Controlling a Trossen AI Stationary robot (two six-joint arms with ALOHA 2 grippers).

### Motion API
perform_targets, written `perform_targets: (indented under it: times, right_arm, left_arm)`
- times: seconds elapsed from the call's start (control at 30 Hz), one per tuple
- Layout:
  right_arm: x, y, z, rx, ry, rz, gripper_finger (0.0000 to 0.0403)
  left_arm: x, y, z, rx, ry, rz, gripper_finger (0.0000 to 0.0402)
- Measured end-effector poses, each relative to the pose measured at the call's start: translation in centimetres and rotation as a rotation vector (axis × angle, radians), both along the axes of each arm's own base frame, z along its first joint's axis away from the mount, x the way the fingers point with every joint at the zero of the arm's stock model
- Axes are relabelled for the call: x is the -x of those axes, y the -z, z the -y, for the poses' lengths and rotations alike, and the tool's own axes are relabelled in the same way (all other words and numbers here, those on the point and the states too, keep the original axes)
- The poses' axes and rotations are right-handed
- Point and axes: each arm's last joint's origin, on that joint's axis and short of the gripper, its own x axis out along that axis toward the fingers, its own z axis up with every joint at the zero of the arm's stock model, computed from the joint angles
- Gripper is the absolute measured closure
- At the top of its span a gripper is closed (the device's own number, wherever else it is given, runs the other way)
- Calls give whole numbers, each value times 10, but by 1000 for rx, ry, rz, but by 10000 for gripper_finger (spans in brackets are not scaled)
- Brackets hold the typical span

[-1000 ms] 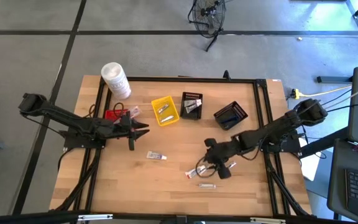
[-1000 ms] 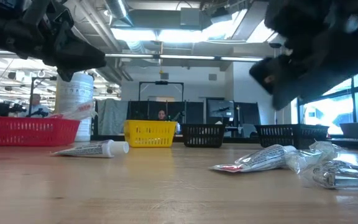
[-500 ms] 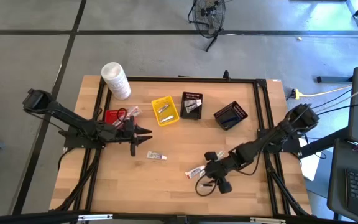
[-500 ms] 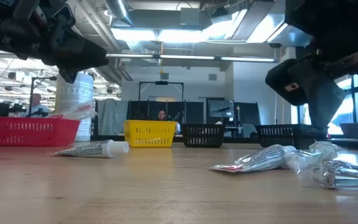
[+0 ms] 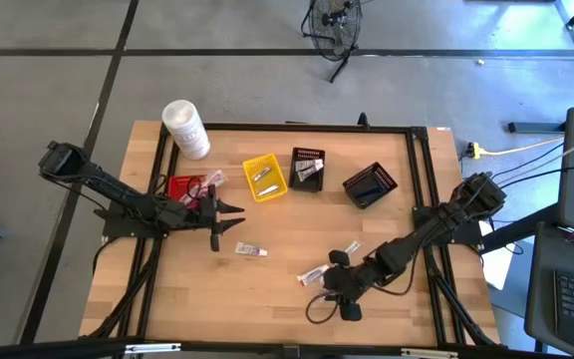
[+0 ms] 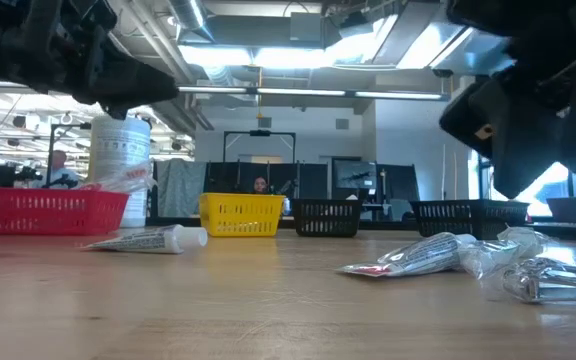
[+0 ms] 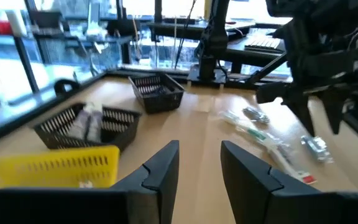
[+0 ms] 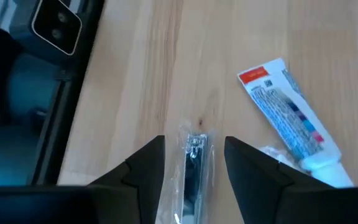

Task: Pick & Place Travel size toiletries
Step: Put the nail cutter into the yellow bin

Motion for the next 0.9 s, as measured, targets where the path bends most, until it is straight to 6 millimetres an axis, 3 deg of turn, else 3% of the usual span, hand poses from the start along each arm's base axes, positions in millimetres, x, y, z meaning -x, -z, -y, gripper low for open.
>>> perform_targets:
  times: [0.33, 0.53, 0.67, 0.9]
  right_arm:
    - [11, 8, -7, 99, 114, -1, 234]
    - [6, 35, -19, 98, 109, -35, 234]
    - [-5, 35, -28, 139, 61, -28, 234]
    - [-8, 46, -29, 215, 37, -56, 253]
  left_arm:
    - [-5, -13, -10, -211, -13, 51, 288]
    - [-11, -21, -13, -216, 41, 77, 288]
    - [-12, -22, -16, -215, 39, 79, 288]
    - [-13, -21, -19, -172, 23, 83, 288]
